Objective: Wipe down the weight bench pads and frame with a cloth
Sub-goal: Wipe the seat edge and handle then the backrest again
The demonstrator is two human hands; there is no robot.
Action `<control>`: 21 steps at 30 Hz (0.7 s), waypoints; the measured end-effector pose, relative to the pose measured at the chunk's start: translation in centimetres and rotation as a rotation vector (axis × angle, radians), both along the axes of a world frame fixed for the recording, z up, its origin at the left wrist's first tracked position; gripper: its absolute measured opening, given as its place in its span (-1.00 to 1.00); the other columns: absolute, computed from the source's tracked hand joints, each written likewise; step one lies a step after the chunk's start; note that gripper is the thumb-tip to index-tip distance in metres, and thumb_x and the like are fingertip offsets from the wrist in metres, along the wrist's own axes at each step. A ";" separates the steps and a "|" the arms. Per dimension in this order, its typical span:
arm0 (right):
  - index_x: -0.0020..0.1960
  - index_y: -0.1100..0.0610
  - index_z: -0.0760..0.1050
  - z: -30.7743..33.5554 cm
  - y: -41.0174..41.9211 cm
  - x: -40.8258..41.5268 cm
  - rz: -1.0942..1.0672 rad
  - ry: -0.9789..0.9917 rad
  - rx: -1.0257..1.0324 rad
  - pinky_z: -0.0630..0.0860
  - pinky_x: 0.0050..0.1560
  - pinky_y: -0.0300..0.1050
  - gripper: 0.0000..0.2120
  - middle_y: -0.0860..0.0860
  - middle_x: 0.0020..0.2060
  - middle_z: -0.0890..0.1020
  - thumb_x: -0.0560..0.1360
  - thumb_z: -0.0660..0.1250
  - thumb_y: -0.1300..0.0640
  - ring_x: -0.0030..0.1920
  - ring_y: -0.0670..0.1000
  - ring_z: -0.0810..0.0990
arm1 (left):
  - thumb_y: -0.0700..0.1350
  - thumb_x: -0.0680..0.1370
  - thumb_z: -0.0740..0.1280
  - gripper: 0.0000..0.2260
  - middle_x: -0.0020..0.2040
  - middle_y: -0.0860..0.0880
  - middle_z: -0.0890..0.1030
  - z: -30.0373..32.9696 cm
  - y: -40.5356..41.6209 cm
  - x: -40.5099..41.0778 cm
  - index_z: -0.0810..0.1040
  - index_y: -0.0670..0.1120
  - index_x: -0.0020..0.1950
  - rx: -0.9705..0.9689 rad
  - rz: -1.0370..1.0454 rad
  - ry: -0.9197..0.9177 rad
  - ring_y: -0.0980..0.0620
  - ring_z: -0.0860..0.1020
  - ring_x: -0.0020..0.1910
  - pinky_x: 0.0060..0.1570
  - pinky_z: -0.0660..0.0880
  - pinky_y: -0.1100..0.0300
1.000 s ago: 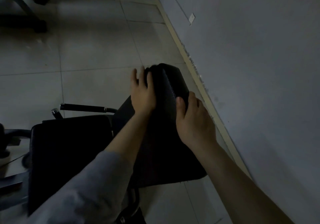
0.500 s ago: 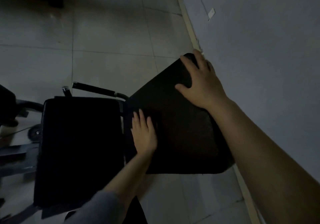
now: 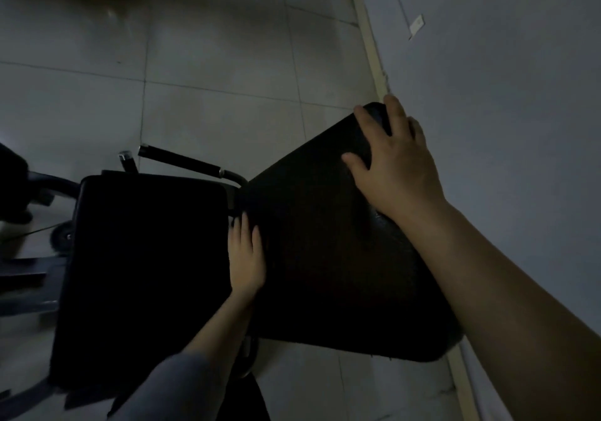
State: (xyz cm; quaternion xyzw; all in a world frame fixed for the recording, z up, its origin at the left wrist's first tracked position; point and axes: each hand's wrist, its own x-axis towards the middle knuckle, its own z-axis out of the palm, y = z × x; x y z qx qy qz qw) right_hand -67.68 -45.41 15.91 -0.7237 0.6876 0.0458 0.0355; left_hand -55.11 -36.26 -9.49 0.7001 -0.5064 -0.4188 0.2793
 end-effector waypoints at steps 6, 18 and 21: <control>0.53 -0.07 -0.01 0.7 0.4 0.5 0.008 0.019 0.038 0.14 0.42 0.31 -0.42 0.06 0.54 -0.13 0.58 0.15 -0.08 0.49 0.30 -0.04 | 0.00 0.64 -0.08 -0.55 0.55 0.06 -0.06 4.7 8.7 -3.0 -0.06 0.02 0.53 0.097 0.177 0.170 0.09 -0.13 0.52 0.47 -0.16 0.17; 0.52 0.04 -0.06 -0.9 0.8 1.7 0.056 0.331 -0.030 0.38 0.19 0.38 -0.45 0.29 0.49 -0.18 0.61 0.02 -0.08 0.42 0.44 0.04 | -0.22 0.63 -0.06 -0.64 0.36 -0.37 0.33 -1.1 -12.6 1.6 0.28 -0.33 0.36 0.174 0.046 -0.065 -0.33 0.33 0.32 0.32 0.22 -0.16; 0.51 0.05 -0.04 -1.1 0.8 1.6 0.078 0.341 -0.048 0.40 0.17 0.38 -0.47 0.30 0.48 -0.16 0.61 0.01 -0.07 0.41 0.45 0.05 | -0.17 0.62 -0.02 -0.72 0.24 -0.32 0.46 -1.1 -15.4 2.0 0.37 -0.26 0.20 0.170 -0.004 -0.046 -0.29 0.43 0.21 0.17 0.32 -0.08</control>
